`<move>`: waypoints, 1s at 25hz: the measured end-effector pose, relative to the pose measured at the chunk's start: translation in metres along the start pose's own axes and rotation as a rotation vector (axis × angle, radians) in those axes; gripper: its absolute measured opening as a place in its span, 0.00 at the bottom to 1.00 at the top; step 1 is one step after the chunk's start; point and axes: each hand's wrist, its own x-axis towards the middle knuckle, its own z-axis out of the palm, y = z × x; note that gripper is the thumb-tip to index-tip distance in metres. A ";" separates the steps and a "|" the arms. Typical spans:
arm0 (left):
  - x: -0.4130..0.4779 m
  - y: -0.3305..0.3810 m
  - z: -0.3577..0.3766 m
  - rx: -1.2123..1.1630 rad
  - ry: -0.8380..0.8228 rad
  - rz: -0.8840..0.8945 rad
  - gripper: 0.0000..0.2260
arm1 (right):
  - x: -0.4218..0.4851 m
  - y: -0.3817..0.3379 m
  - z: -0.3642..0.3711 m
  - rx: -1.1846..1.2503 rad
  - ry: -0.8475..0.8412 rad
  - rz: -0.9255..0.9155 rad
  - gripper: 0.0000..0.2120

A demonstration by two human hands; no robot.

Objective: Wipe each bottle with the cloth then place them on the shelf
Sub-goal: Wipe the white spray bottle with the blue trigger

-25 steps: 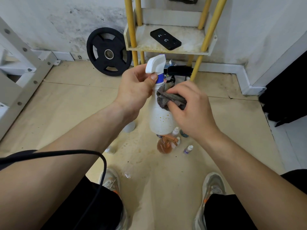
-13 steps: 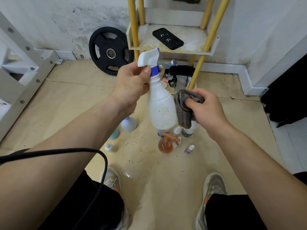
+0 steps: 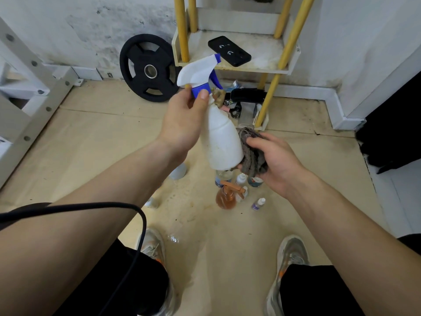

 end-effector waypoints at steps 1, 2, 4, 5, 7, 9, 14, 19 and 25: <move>-0.001 0.001 0.001 0.058 -0.022 0.023 0.11 | 0.001 0.000 0.000 -0.003 0.008 -0.007 0.11; -0.003 0.002 0.002 0.101 -0.044 0.036 0.10 | 0.002 -0.001 -0.002 0.018 0.010 -0.013 0.11; -0.005 0.002 0.007 0.106 -0.022 0.031 0.12 | 0.003 -0.007 -0.002 0.066 -0.023 -0.052 0.11; -0.007 0.000 0.013 0.067 0.021 0.004 0.16 | 0.001 -0.008 0.002 0.059 -0.052 -0.073 0.10; -0.011 -0.018 0.028 0.026 0.058 -0.099 0.21 | -0.004 0.007 0.023 0.126 -0.122 -0.056 0.10; -0.015 -0.040 0.038 0.033 0.062 -0.243 0.20 | -0.002 0.029 0.041 0.194 -0.120 0.027 0.10; -0.004 -0.056 0.010 0.117 -0.038 -0.247 0.17 | 0.027 0.029 0.021 -0.054 0.021 -0.065 0.11; -0.008 -0.090 0.008 0.267 -0.126 -0.283 0.10 | 0.021 0.057 0.024 -0.313 0.038 -0.108 0.08; -0.026 -0.163 -0.001 0.477 -0.253 -0.417 0.12 | 0.044 0.103 0.032 -0.371 0.102 -0.101 0.07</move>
